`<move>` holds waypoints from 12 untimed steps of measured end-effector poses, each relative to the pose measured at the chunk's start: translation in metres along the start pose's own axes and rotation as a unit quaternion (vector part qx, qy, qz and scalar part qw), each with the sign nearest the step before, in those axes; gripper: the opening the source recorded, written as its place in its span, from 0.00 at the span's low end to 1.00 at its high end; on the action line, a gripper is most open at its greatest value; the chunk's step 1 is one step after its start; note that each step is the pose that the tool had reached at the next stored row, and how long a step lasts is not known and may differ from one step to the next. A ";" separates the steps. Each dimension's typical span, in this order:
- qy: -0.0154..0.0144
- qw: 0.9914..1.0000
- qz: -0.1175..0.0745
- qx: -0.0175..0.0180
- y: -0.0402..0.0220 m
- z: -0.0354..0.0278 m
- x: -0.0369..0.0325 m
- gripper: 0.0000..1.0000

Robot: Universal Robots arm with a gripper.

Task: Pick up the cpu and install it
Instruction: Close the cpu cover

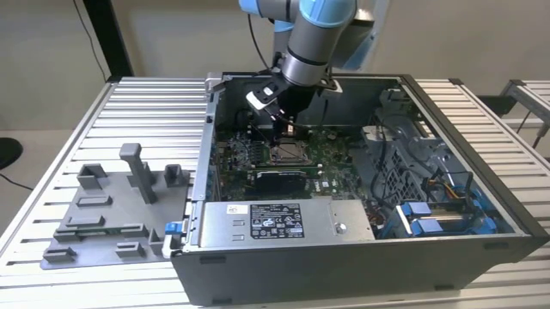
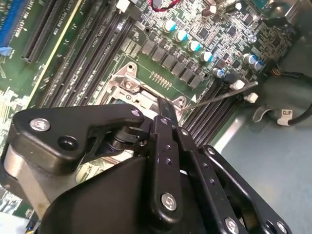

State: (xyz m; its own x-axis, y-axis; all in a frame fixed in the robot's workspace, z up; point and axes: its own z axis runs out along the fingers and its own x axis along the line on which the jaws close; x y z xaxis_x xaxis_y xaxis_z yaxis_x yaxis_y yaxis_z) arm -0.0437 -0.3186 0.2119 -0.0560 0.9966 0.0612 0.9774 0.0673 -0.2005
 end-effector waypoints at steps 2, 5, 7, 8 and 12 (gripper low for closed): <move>0.000 1.000 0.000 0.000 0.0001 0.0036 -0.0002 0.00; 0.001 1.000 0.000 0.000 0.0002 0.0082 -0.0004 0.00; 0.001 1.000 0.000 0.000 0.0002 0.0084 -0.0005 0.00; 0.001 1.000 0.000 0.000 0.0001 0.0084 -0.0005 0.00; 0.001 1.000 0.000 0.000 0.0004 0.0110 -0.0005 0.00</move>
State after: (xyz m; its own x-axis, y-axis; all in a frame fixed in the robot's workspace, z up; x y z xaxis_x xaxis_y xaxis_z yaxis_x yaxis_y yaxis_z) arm -0.0455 -0.3186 0.2011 -0.0560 0.9964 0.0637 0.9774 0.0678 -0.2004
